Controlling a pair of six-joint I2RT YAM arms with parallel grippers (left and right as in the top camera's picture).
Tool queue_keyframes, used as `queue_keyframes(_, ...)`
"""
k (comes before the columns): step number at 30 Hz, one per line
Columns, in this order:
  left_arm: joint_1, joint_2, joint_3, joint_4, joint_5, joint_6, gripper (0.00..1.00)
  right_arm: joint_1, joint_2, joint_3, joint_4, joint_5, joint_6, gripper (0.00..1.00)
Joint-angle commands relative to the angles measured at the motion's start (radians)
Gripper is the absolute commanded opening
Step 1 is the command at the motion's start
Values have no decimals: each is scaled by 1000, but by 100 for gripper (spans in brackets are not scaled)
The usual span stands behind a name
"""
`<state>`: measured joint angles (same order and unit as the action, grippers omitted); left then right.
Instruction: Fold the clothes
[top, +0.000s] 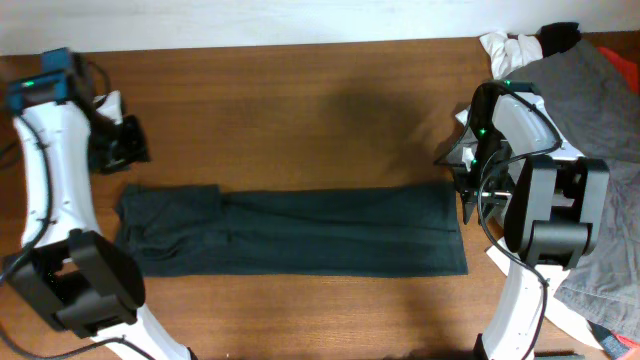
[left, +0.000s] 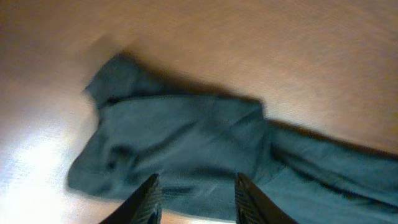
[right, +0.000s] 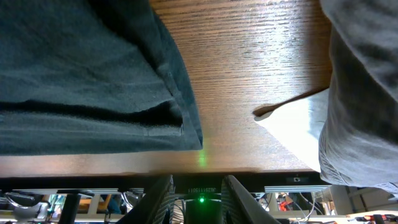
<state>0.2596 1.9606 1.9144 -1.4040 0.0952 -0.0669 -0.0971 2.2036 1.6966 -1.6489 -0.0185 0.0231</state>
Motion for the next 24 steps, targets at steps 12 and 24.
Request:
queue_keyframes(12,-206,99,-229,256,34,8,46,6,-39,-10,-1,15,3,31)
queue_keyframes(24,-218,244,-232,297,-13,8,50,6,-39,-10,-2,15,3,31)
